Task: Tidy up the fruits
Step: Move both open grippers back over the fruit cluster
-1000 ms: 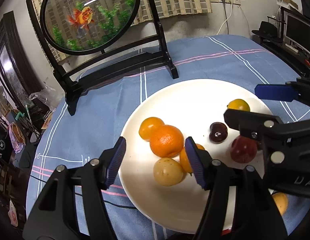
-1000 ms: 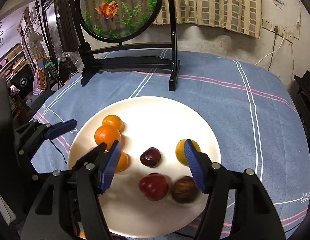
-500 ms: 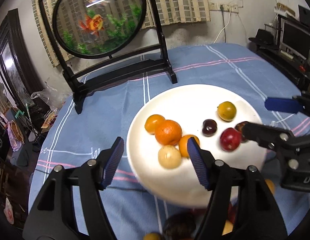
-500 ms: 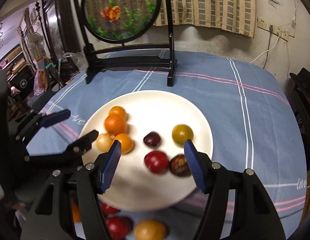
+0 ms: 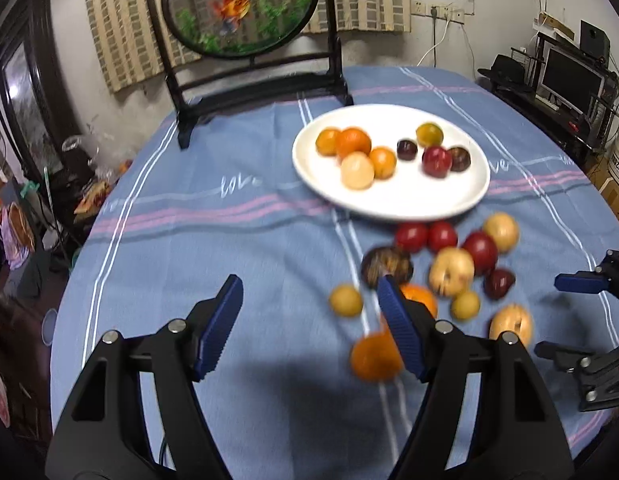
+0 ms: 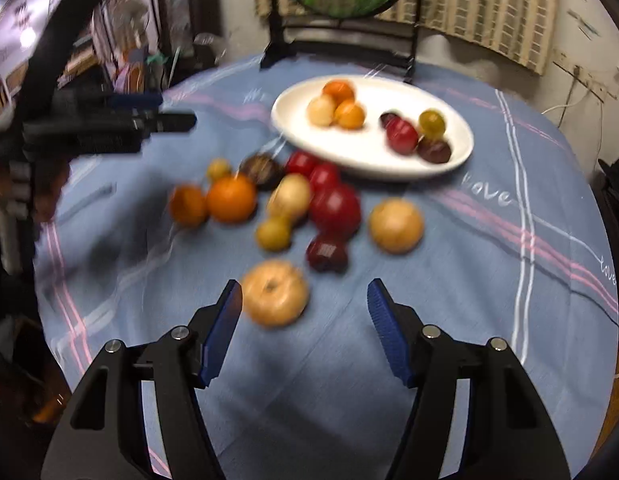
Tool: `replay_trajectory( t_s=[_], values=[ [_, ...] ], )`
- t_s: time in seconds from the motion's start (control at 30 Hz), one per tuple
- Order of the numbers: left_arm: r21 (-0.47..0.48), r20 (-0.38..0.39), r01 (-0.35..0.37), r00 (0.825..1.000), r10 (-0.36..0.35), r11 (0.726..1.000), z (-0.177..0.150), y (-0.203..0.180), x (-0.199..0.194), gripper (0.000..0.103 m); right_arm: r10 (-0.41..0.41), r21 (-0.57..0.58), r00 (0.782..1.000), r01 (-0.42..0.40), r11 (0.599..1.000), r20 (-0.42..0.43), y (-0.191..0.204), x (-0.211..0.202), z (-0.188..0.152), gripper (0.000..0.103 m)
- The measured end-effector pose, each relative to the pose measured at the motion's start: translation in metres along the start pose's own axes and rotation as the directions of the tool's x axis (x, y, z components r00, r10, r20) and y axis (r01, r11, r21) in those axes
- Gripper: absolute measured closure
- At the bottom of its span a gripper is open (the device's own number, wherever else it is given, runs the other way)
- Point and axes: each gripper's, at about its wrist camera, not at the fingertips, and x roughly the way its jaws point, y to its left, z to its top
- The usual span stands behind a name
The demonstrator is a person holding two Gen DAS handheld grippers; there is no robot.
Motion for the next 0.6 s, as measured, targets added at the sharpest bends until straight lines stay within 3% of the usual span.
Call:
replay_trajectory(
  t_s=[0.27, 0.37, 0.6],
  values=[
    [0.002, -0.030, 0.026, 0.999, -0.026, 1.000, -0.029, 0.005, -0.008, 0.031, -0.016, 0.009, 0.997, 0.017, 1.000, -0.075, 0.017, 0.039, 0.000, 0.037],
    [0.012, -0.055, 0.034, 0.998, -0.033, 0.999, -0.035, 0.001, -0.003, 0.031, -0.002, -0.003, 0.998, 0.002, 1.000, -0.067, 0.019, 0.046, -0.002, 0.056],
    [0.058, -0.088, 0.084, 0.993, -0.078, 0.995, -0.042, -0.025, 0.012, 0.031, 0.014, 0.005, 0.999, -0.014, 1.000, -0.029, 0.011, 0.029, -0.010, 0.057]
  ],
)
